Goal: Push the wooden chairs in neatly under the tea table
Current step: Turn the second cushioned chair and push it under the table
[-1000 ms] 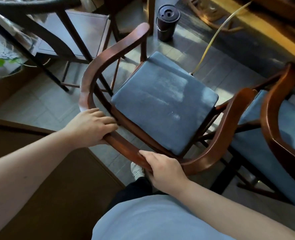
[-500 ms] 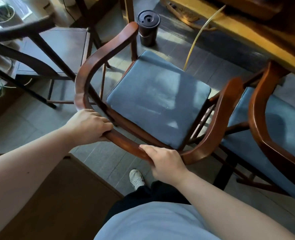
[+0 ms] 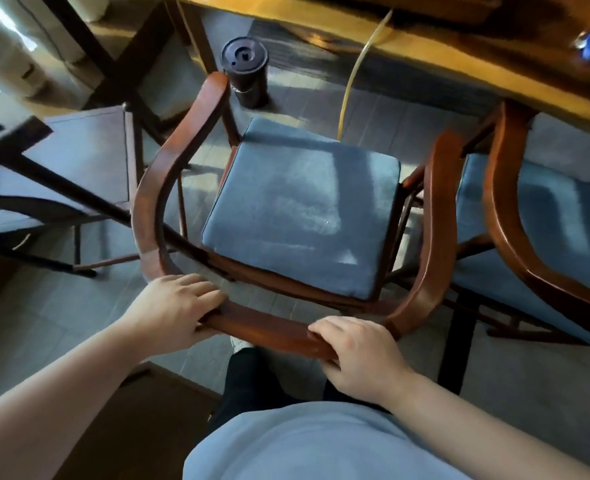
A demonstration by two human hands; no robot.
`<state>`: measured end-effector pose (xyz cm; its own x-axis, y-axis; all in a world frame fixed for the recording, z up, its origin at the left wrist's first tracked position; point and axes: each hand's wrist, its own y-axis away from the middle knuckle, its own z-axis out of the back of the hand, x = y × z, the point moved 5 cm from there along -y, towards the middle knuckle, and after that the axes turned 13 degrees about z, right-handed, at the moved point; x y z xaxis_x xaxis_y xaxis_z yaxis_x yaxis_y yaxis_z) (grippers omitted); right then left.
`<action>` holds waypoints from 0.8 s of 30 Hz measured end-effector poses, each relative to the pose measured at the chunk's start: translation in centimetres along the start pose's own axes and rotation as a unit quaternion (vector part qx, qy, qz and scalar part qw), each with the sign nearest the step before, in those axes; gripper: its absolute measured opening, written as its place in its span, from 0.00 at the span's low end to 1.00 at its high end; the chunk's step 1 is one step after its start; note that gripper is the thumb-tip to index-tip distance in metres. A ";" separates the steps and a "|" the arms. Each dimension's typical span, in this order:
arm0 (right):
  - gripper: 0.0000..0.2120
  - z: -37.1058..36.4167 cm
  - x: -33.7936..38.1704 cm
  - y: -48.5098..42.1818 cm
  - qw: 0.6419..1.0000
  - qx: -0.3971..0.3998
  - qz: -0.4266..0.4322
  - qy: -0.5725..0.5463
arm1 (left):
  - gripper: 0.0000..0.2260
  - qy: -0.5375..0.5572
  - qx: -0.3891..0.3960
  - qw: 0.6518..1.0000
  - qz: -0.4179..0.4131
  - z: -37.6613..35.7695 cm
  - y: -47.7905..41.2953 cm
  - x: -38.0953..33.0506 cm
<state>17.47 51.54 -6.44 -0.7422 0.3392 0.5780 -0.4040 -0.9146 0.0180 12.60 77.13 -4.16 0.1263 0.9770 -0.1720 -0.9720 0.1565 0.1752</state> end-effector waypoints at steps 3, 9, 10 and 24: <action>0.17 -0.5 0.6 -0.3 0.995 -0.044 -0.078 0.032 | 0.17 0.029 -0.018 0.998 -0.049 -0.5 -0.4 0.9; 0.14 -1.0 1.5 0.3 0.978 -0.132 -0.146 0.066 | 0.14 0.046 -0.036 0.993 -0.107 -1.1 -0.5 1.4; 0.14 -0.9 1.6 0.3 0.978 -0.137 -0.143 0.071 | 0.14 0.046 -0.038 0.992 -0.108 -1.1 -0.6 1.3; 0.10 1.5 -0.9 -4.1 0.970 -0.140 -0.174 0.092 | 0.17 0.037 -0.057 0.988 -0.136 1.0 -6.4 4.1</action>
<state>20.56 54.65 -5.78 -0.6076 0.6737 0.4207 -0.7575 -0.6508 -0.0519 19.53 80.31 -5.01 0.3751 0.8869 -0.2695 -0.9208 0.3901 0.0023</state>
